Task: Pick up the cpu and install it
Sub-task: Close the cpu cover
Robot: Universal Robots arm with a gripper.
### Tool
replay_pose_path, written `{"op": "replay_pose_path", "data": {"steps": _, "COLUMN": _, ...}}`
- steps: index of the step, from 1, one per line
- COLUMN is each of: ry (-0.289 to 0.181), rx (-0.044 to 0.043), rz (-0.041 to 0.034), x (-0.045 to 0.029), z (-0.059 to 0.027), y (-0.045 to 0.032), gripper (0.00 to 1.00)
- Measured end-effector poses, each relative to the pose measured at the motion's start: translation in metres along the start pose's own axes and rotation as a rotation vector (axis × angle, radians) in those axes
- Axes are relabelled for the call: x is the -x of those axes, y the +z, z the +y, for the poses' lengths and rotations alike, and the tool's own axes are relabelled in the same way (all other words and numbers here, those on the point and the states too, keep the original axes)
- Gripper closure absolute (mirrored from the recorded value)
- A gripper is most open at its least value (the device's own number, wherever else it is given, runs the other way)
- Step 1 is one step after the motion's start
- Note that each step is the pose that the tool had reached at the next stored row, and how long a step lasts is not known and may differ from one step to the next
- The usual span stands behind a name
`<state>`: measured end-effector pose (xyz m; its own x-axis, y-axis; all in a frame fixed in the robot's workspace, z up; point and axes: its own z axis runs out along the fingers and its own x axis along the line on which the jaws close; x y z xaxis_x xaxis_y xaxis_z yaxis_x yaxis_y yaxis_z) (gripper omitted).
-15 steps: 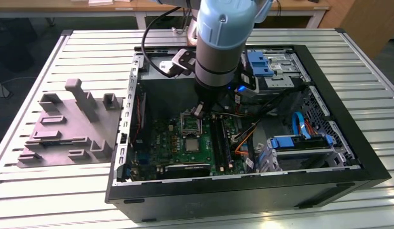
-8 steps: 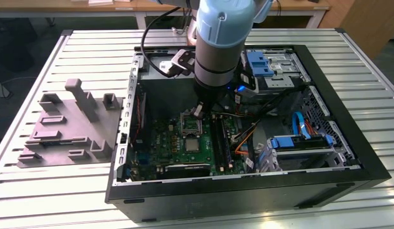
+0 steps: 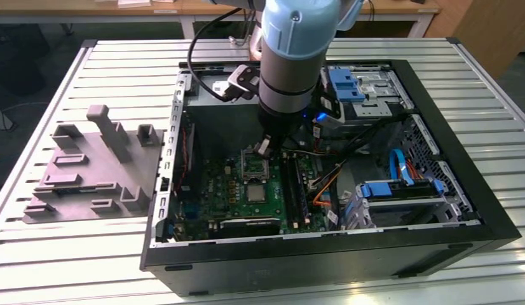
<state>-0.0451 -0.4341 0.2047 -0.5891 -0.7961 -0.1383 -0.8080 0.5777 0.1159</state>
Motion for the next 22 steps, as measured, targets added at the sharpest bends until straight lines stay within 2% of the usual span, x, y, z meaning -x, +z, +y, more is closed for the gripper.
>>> {"op": "replay_pose_path", "data": {"steps": 17, "ry": 0.0, "rx": -0.018, "rz": 0.0257, "x": 0.0023, "z": 0.0035, "y": -0.0131, "gripper": 0.89}}
{"op": "replay_pose_path", "data": {"steps": 22, "ry": -0.001, "rx": -0.0282, "rz": 0.0401, "x": 0.003, "z": 0.0045, "y": -0.0163, "gripper": 0.89}}
